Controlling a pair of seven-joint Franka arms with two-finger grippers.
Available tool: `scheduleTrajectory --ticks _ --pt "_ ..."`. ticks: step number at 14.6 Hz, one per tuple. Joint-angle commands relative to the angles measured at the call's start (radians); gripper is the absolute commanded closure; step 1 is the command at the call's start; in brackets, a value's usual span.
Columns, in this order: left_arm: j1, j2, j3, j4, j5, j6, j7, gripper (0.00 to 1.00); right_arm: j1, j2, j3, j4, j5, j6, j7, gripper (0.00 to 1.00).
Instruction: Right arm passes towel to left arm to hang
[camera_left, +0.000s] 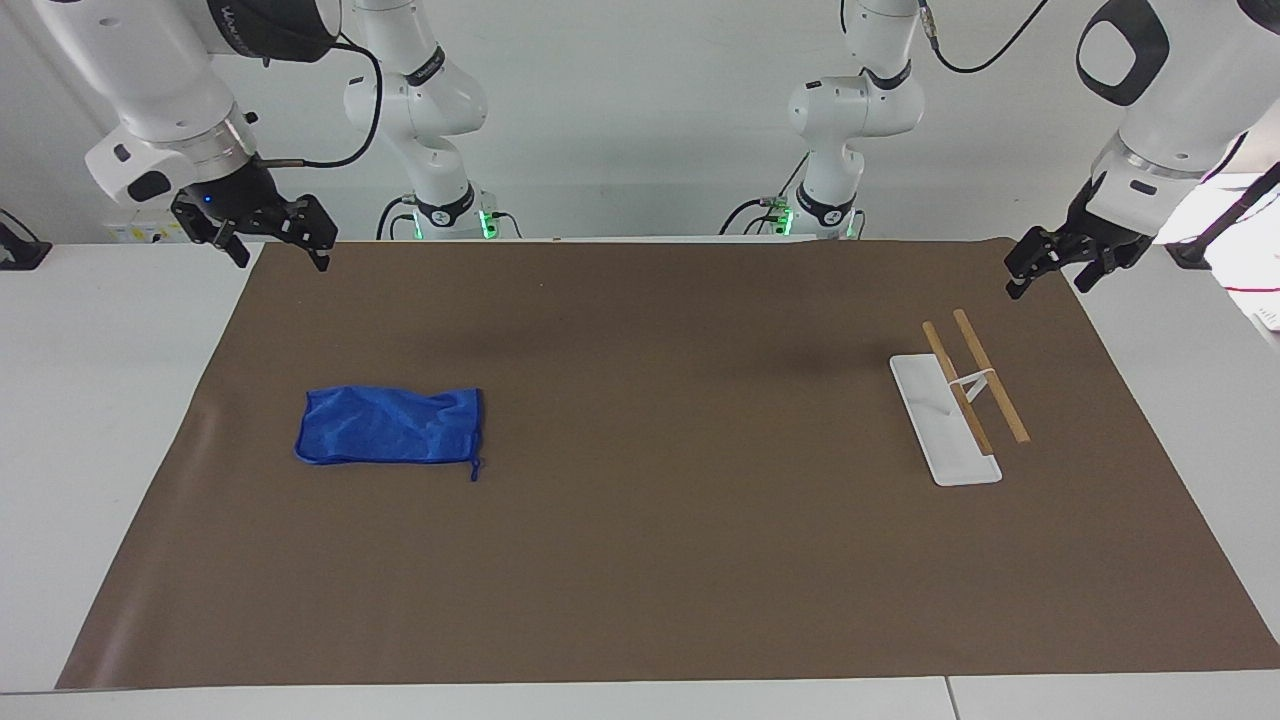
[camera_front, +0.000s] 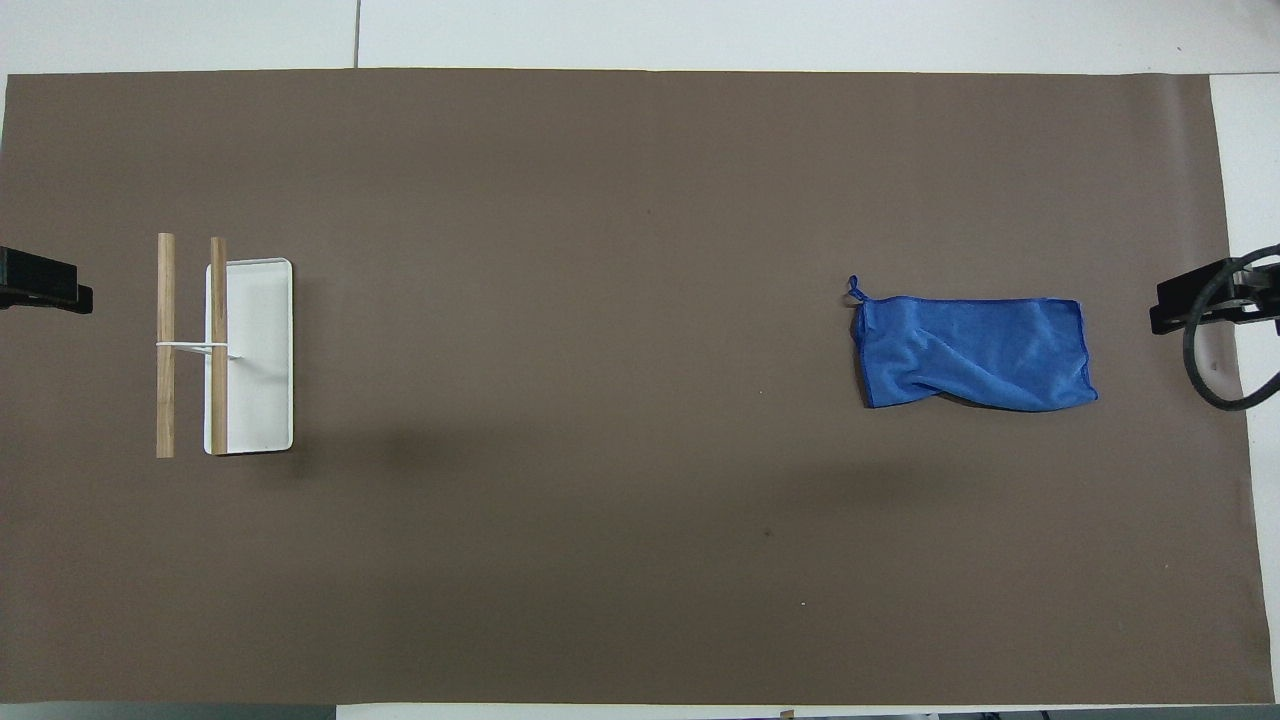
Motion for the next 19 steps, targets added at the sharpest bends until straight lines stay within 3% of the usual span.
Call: scheduleTrajectory --ticks 1,9,12,14,16,19 --pt "-0.001 -0.020 0.000 -0.021 -0.010 0.006 0.013 0.00 -0.015 -0.024 0.014 -0.032 0.007 0.023 0.007 0.00" --pt "-0.001 -0.020 0.000 -0.021 -0.010 0.006 0.013 0.00 -0.017 -0.030 0.014 -0.047 0.007 0.026 0.015 0.00" --pt "-0.001 -0.020 0.000 -0.021 -0.010 0.006 0.013 0.00 -0.023 -0.047 0.012 -0.091 0.004 0.098 0.013 0.00" --pt "-0.001 -0.020 0.000 -0.021 -0.010 0.006 0.013 0.00 -0.026 -0.082 0.014 -0.195 0.005 0.194 0.011 0.00" --pt "-0.001 -0.020 0.000 -0.021 -0.010 0.006 0.013 0.00 -0.030 -0.146 0.011 -0.368 0.005 0.361 0.002 0.00" --pt "-0.001 -0.020 0.000 -0.021 -0.010 0.006 0.013 0.00 -0.038 -0.102 0.009 -0.481 0.007 0.517 -0.001 0.00"
